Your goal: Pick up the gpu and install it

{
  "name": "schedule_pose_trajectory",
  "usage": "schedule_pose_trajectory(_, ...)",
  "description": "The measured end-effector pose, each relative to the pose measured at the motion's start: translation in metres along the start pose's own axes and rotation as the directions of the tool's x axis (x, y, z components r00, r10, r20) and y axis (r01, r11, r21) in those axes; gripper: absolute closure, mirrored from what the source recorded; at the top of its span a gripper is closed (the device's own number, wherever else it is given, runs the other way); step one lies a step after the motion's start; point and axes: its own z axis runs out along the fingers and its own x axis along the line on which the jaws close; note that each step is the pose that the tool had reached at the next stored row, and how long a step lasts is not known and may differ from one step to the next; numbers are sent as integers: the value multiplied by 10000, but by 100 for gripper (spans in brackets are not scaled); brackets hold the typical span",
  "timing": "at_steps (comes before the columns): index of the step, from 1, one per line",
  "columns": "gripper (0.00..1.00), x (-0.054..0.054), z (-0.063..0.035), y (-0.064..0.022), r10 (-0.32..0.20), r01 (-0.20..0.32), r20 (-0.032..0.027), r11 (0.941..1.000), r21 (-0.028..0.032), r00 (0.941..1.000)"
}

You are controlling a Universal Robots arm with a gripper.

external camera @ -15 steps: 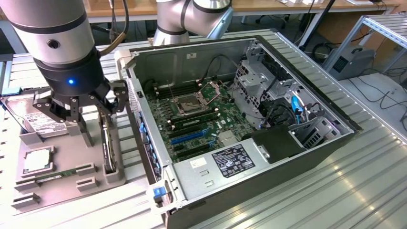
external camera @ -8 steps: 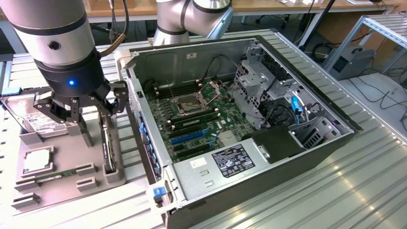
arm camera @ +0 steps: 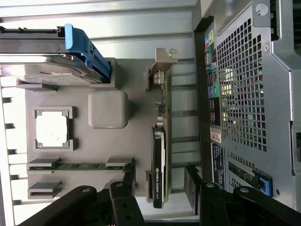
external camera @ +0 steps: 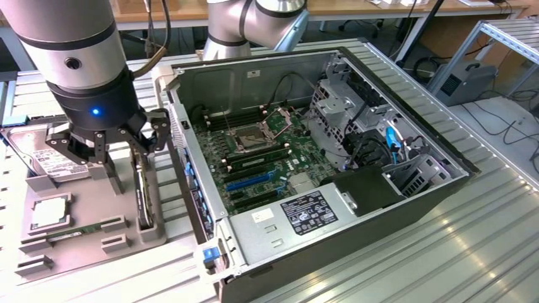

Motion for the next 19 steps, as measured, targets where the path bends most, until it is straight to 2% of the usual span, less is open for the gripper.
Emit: schedule_pose_trajectory(19,46,1,62,-2,0,0,0,10000,0,10000)
